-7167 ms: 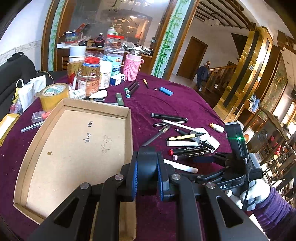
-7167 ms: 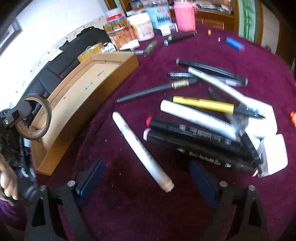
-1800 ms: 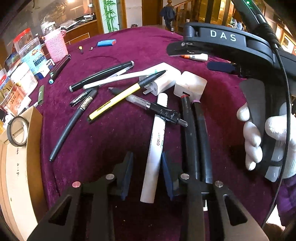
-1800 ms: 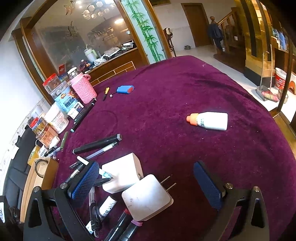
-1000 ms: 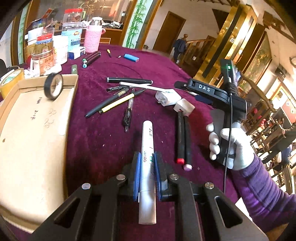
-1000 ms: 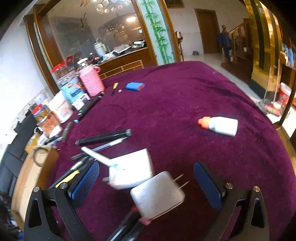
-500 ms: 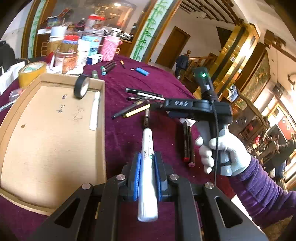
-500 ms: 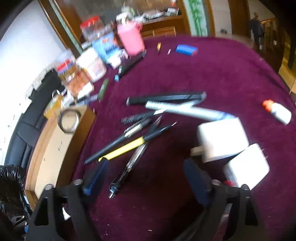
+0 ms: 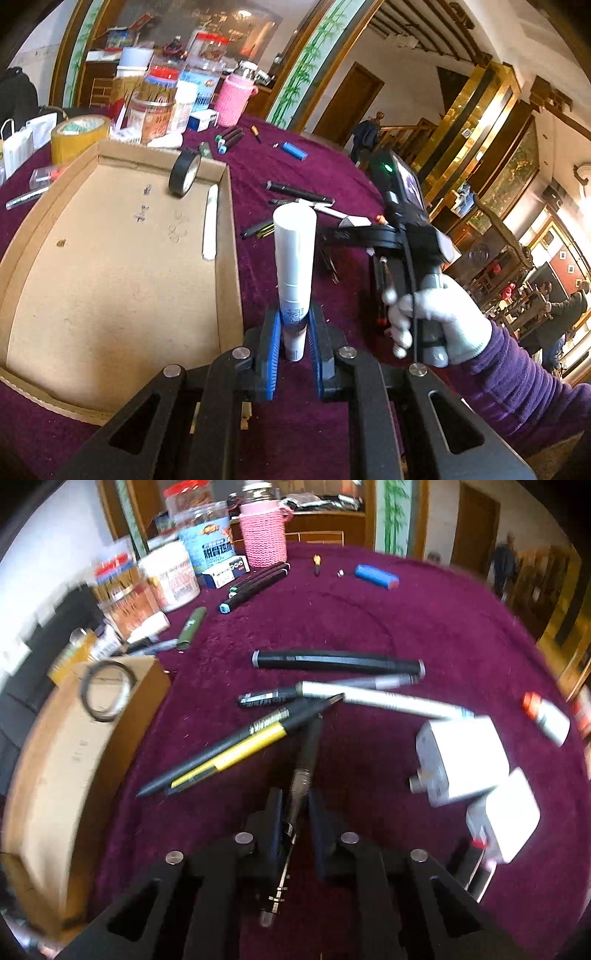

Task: Organize rigid objects
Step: 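Lift the white-and-blue marker with the left tool while the right tool grasps the clear black pen, then carry the marker and pen into the cardboard tray and open both tools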

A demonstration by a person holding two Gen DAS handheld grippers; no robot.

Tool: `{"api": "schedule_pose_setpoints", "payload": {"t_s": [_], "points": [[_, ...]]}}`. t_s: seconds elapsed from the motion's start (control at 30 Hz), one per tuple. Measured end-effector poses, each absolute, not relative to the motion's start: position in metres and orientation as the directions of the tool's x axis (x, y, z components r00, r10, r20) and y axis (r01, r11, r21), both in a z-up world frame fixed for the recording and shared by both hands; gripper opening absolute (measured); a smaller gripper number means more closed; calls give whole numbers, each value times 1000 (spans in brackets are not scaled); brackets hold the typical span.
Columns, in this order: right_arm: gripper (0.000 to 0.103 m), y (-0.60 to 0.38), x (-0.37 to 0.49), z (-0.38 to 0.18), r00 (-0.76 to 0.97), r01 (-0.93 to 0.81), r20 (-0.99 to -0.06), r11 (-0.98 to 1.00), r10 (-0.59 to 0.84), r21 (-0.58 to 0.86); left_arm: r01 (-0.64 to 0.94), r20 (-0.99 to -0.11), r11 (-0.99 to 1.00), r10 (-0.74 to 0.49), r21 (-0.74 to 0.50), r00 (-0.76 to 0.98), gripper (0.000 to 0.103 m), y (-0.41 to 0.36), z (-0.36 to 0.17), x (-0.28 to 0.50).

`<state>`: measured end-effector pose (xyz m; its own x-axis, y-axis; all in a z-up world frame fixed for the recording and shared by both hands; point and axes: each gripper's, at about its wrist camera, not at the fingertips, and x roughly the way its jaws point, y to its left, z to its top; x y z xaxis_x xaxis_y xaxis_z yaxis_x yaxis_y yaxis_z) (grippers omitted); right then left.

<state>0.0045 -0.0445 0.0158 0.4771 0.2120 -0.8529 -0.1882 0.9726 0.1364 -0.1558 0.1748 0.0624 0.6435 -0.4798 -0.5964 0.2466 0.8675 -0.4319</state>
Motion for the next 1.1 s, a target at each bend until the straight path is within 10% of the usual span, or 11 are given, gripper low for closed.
{"api": "schedule_pose_setpoints", "payload": {"t_s": [0.43,0.67,0.8,0.83,0.9,1.0,1.1], "points": [[12,-91,-55,56,447,-248,-688,818,572,519,211,-555,849,-484,-484,676,14,203,90,-168],[14,-45,-59,70,403,-391,-728,824,554,410,160,-553,869,-429,-468,714,14,233,107,-173],[69,-20,-60,44,392,-409,-811,872,434,268,149,-554,866,-427,-477,715,14,239,104,-173],[70,-14,-62,36,399,-415,-821,879,409,236,146,-555,863,-431,-483,712,14,240,101,-172],[62,-5,-61,19,417,-413,-854,902,312,127,146,-557,861,-435,-487,708,14,240,99,-171],[14,-11,-64,13,477,-400,-843,915,249,44,153,-552,858,-441,-490,707,14,242,98,-171],[12,-30,-60,15,440,-376,-838,914,322,154,153,-547,855,-444,-496,710,14,247,98,-171]]}}
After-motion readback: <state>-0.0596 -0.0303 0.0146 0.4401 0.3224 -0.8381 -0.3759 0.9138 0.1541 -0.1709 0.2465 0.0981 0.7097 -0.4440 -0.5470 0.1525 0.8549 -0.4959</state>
